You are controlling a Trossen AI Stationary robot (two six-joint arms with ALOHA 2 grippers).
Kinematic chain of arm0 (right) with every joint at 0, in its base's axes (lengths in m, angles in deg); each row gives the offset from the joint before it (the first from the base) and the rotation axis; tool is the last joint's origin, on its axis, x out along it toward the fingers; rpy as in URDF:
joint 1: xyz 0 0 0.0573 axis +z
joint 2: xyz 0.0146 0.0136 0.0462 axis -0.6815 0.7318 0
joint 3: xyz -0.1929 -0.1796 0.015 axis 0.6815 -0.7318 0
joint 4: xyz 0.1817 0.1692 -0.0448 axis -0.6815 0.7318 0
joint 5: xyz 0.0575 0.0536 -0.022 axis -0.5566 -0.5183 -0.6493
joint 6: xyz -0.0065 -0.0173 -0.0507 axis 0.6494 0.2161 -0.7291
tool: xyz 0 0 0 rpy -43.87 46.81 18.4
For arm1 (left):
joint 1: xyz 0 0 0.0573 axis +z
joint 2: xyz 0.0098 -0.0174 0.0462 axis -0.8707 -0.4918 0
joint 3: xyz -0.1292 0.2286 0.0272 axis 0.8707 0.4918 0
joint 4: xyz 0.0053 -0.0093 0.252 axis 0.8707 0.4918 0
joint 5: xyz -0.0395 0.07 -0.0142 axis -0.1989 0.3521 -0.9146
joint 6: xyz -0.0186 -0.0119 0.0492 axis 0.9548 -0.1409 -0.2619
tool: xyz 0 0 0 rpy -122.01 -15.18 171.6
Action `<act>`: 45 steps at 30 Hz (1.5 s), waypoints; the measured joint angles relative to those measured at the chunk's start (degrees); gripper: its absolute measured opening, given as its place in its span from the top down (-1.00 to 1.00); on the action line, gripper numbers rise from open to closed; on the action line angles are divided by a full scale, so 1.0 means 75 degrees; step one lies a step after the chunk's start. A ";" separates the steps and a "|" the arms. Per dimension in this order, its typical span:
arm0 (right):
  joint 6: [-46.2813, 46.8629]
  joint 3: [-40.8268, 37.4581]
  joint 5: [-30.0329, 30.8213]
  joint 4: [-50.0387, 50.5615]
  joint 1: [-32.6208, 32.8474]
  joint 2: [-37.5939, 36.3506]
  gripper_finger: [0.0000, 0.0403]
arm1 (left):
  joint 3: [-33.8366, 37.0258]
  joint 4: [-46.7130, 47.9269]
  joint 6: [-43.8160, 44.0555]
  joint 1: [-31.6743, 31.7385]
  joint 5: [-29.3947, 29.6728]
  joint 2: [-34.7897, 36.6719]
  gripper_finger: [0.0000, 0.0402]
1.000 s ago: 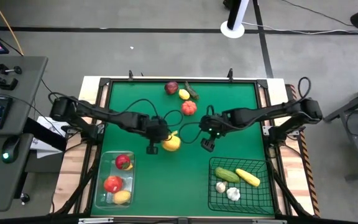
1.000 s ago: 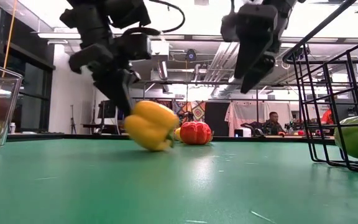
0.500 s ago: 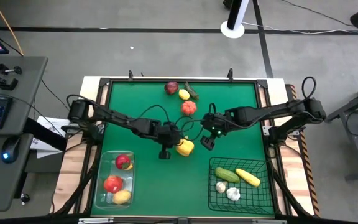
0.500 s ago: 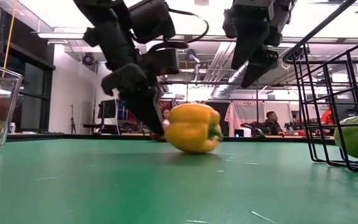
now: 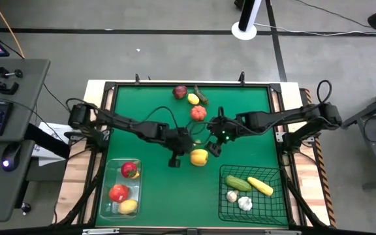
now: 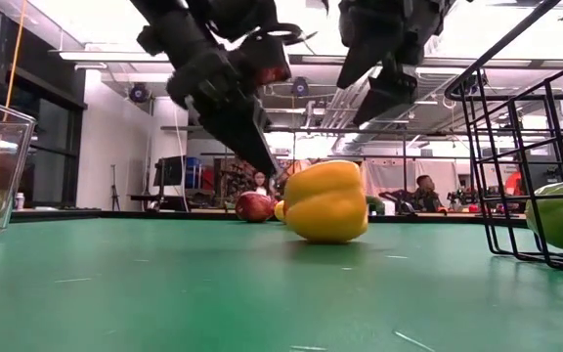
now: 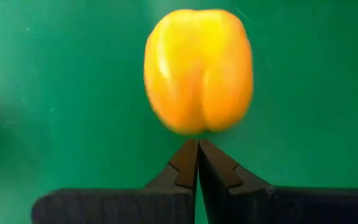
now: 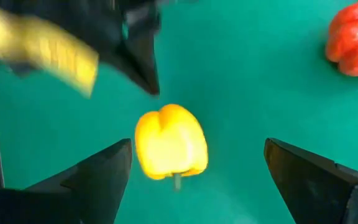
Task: Sort produce into baskets
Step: Put the yellow bell pepper into the wire basket
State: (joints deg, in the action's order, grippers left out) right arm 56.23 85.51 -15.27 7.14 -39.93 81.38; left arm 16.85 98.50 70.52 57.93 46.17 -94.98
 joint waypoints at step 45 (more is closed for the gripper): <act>-0.2239 -0.0006 0.0312 -0.1741 0.0751 0.2579 -0.93 | 0.0895 0.0869 0.1539 0.1589 0.0409 0.3527 1.00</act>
State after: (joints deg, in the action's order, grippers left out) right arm 39.43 85.47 -12.92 -5.92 -34.29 100.72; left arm 23.56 105.01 82.06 69.84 49.24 -68.52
